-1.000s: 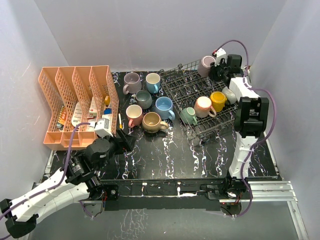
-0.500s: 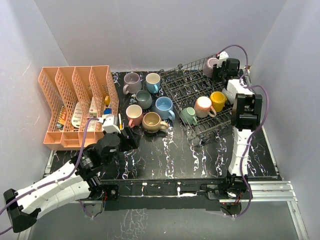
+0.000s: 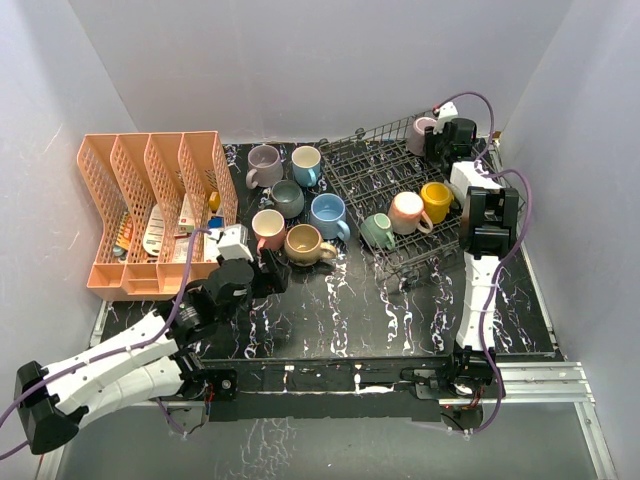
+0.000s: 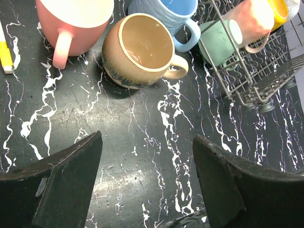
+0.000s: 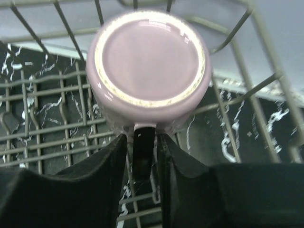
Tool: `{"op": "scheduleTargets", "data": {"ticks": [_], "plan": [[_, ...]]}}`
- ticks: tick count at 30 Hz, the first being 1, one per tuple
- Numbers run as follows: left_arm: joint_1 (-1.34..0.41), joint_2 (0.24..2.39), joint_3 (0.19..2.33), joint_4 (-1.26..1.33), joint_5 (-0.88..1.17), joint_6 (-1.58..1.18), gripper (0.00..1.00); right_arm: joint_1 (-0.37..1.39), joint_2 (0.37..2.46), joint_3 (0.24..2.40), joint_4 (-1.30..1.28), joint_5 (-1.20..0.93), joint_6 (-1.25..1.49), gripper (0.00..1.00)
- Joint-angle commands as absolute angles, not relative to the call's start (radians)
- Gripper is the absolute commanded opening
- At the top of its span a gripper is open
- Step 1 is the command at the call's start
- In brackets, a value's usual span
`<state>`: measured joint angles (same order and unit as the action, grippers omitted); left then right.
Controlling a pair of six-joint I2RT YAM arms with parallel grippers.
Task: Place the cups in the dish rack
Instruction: Place the cup on the dish rack.
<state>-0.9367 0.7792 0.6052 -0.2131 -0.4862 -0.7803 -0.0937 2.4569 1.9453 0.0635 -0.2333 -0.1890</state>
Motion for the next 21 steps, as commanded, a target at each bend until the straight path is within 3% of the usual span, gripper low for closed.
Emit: {"op": "scheduleTargets", "data": {"ticks": [1, 3, 7, 11, 15, 21], "plan": [[-0.930, 0.796, 0.653, -0.166, -0.483, -0.769, 0.74, -0.092, 2.447, 2.023, 0.219, -0.212, -0.184, 0.41], [-0.930, 0.801, 0.655, -0.154, -0.478, -0.769, 0.74, -0.093, 2.442, 2.023, 0.218, -0.213, -0.182, 0.47], [-0.930, 0.815, 0.671, -0.129, -0.459, -0.763, 0.76, -0.100, 2.397, 2.013, 0.207, -0.219, -0.163, 0.50], [-0.930, 0.837, 0.708, -0.090, -0.430, -0.748, 0.84, -0.107, 2.327, 1.971, 0.207, -0.253, -0.147, 0.56], [-0.930, 0.864, 0.759, -0.051, -0.402, -0.753, 0.92, -0.107, 2.247, 1.920, 0.188, -0.338, -0.144, 0.63], [-0.930, 0.973, 0.962, -0.084, -0.360, -0.788, 0.96, -0.107, 2.068, 1.812, 0.084, -0.542, -0.156, 0.68]]}}
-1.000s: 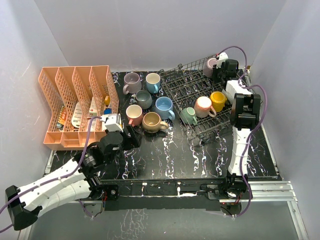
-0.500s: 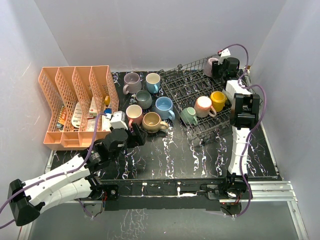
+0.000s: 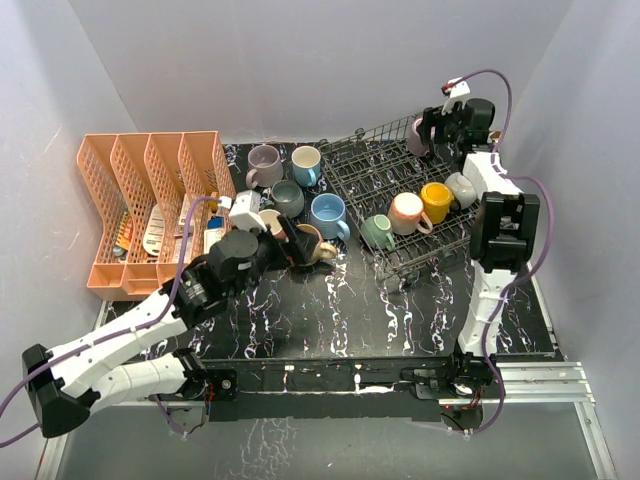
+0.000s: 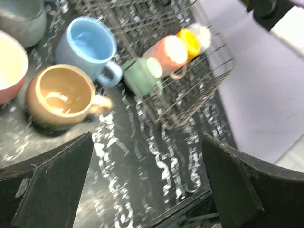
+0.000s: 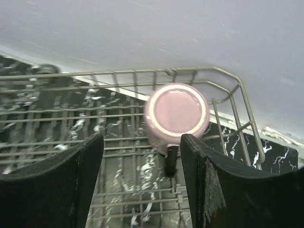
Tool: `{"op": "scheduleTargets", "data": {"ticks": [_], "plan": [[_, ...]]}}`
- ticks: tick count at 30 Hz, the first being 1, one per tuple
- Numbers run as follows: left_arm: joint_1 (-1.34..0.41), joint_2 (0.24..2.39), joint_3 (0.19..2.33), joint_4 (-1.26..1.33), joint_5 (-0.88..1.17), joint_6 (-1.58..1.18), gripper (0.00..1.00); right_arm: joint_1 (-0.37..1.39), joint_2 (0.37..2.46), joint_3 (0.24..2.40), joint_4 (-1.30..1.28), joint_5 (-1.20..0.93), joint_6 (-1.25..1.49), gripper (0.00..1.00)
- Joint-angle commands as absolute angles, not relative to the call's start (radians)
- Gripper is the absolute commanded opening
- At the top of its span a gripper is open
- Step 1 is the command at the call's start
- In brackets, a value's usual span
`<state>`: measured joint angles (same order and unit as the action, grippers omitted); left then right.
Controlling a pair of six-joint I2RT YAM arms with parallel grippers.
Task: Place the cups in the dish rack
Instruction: Place the cup on the dish rack.
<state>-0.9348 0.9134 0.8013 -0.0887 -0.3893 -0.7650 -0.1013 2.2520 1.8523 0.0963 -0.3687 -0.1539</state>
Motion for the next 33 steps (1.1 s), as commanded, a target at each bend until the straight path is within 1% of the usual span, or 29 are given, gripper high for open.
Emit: {"op": "scheduleTargets", "data": {"ticks": [1, 5, 9, 12, 14, 18, 23, 29, 33], "plan": [[-0.930, 1.001, 1.012, -0.116, -0.365, -0.812, 0.97, -0.107, 2.032, 1.789, 0.059, -0.583, -0.151, 0.68], [-0.930, 1.097, 1.233, -0.257, -0.392, -0.975, 0.97, -0.107, 1.854, 1.678, -0.053, -0.684, -0.133, 0.69], [-0.933, 1.213, 1.492, -0.452, -0.396, -1.179, 0.97, -0.107, 1.645, 1.485, -0.114, -0.759, -0.133, 0.70], [-0.949, 1.310, 1.684, -0.558, -0.343, -1.226, 0.97, -0.107, 1.495, 1.353, -0.131, -0.782, -0.137, 0.71], [-0.982, 1.352, 1.751, -0.569, -0.321, -1.231, 0.97, -0.107, 1.404, 1.273, -0.133, -0.801, -0.140, 0.71], [-1.110, 1.364, 1.759, -0.502, -0.370, -1.232, 0.97, -0.107, 1.293, 1.194, -0.202, -0.857, -0.178, 0.72], [-1.223, 1.364, 1.749, -0.418, -0.433, -1.201, 0.97, -0.114, 1.218, 1.096, -0.215, -0.867, -0.207, 0.72], [-1.291, 1.399, 1.753, -0.360, -0.451, -1.195, 0.97, -0.126, 1.169, 1.024, -0.212, -0.897, -0.215, 0.73], [-1.300, 1.392, 1.729, -0.327, -0.459, -1.182, 0.97, -0.139, 1.159, 0.999, -0.208, -0.904, -0.214, 0.73]]}}
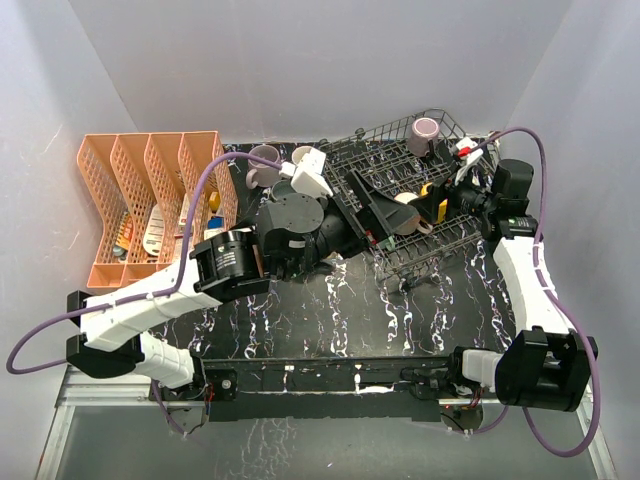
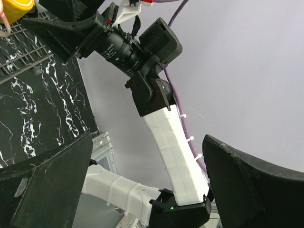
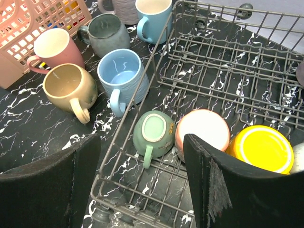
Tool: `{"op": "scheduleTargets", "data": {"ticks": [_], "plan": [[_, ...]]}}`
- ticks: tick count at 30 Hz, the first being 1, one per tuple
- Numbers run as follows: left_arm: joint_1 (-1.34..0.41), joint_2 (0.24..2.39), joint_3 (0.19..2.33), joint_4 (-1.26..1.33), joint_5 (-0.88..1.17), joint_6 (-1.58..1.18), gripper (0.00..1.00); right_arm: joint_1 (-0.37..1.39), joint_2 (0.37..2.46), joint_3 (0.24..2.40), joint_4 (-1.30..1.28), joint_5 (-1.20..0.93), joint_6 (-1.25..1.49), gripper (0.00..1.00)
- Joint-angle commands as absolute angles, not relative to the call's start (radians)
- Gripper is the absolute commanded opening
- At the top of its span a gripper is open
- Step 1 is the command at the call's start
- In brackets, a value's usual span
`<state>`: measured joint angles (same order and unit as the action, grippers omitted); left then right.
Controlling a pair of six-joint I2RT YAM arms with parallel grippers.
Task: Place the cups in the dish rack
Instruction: Place the cup on the dish rack, then adjust the cup at the center of the board.
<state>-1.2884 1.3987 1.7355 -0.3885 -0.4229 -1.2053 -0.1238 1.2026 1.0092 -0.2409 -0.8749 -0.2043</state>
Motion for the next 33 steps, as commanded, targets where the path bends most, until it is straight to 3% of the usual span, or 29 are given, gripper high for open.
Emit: {"op": "scheduleTargets", "data": {"ticks": [1, 16, 20, 26, 33], "plan": [[-1.299, 1.380, 1.716, -0.314, -0.462, -1.177, 0.97, -0.142, 1.157, 0.992, -0.205, -0.909, -0.214, 0.73], [-1.299, 1.324, 1.626, -0.213, -0.598, -1.011, 0.97, -0.193, 1.158, 0.951, -0.193, -0.971, -0.209, 0.72], [-1.300, 1.262, 1.475, -0.134, -0.617, -0.921, 0.97, -0.195, 1.142, 0.933, -0.193, -1.008, -0.215, 0.72], [-1.299, 1.060, 1.101, 0.215, -0.513, -0.595, 0.97, -0.194, 1.116, 0.907, -0.207, -1.069, -0.238, 0.72], [-1.291, 0.960, 0.999, 0.049, -0.599, -0.483, 0.93, -0.194, 1.103, 0.870, -0.214, -1.106, -0.267, 0.72]]}}
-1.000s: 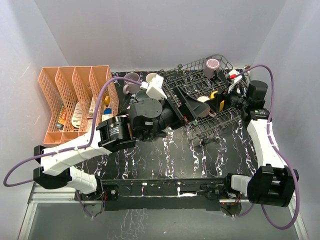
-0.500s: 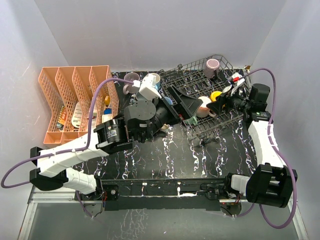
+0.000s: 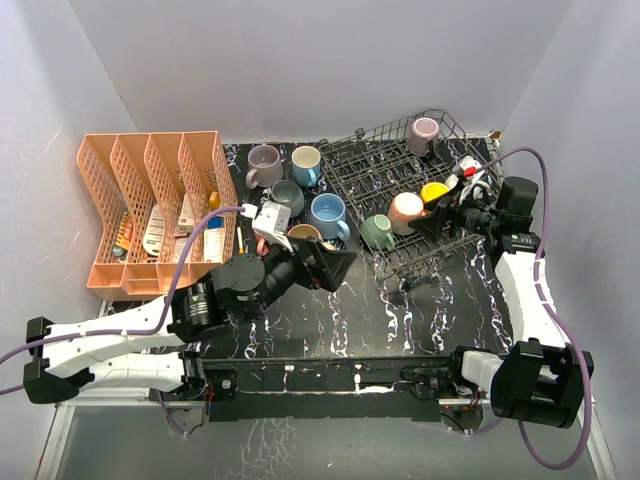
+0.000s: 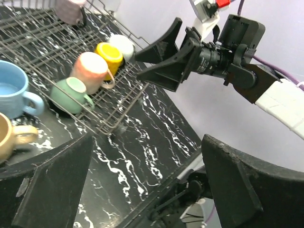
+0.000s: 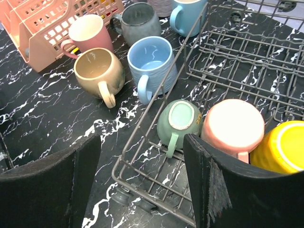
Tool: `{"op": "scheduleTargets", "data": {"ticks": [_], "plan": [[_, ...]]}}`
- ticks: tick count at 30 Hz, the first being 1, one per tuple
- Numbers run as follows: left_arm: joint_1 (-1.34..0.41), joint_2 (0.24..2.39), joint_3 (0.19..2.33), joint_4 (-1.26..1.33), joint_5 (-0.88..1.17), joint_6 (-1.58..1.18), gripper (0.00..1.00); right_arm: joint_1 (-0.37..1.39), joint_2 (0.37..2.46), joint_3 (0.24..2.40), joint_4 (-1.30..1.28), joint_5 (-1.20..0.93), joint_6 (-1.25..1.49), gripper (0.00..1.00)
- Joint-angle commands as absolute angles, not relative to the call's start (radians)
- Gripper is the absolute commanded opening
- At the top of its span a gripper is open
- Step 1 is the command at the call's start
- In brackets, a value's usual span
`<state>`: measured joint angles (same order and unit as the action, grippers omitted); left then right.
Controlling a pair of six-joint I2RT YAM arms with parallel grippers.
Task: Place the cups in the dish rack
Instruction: Adjust the cup at the center of the board.
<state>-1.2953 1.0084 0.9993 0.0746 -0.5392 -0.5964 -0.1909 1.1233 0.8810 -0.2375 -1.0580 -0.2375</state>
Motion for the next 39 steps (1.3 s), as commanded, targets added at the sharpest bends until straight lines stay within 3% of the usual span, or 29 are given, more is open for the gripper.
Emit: {"op": "scheduleTargets", "data": {"ticks": [1, 4, 7, 9, 12, 22, 29, 32, 39], "plan": [[-1.284, 0.967, 1.005, 0.001, -0.614, -0.485, 0.92, -0.195, 1.105, 0.864, -0.211, -1.114, -0.271, 0.72], [-1.234, 0.995, 1.028, -0.127, -0.609, -0.509, 0.88, -0.194, 1.112, 0.845, -0.205, -1.124, -0.287, 0.72], [-1.089, 1.009, 1.019, -0.189, -0.441, -0.567, 0.79, -0.194, 1.116, 0.824, -0.206, -1.123, -0.307, 0.72], [-0.983, 1.009, 0.982, -0.171, -0.316, -0.598, 0.67, -0.195, 1.118, 0.808, -0.203, -1.128, -0.322, 0.72], [-0.880, 1.025, 0.955, -0.145, -0.211, -0.631, 0.39, -0.195, 1.119, 0.790, -0.203, -1.140, -0.338, 0.72], [-0.758, 1.200, 0.989, -0.133, -0.145, -0.759, 0.40, -0.196, 1.124, 0.770, -0.231, -1.182, -0.388, 0.72], [-0.752, 1.392, 1.135, -0.313, -0.293, -0.918, 0.40, -0.196, 1.125, 0.767, -0.246, -1.183, -0.406, 0.72], [-0.752, 1.506, 1.237, -0.451, -0.378, -0.976, 0.32, -0.196, 1.124, 0.771, -0.252, -1.177, -0.410, 0.72], [-0.752, 1.729, 1.479, -0.659, -0.492, -1.055, 0.24, -0.196, 1.119, 0.778, -0.265, -1.171, -0.421, 0.72]]}}
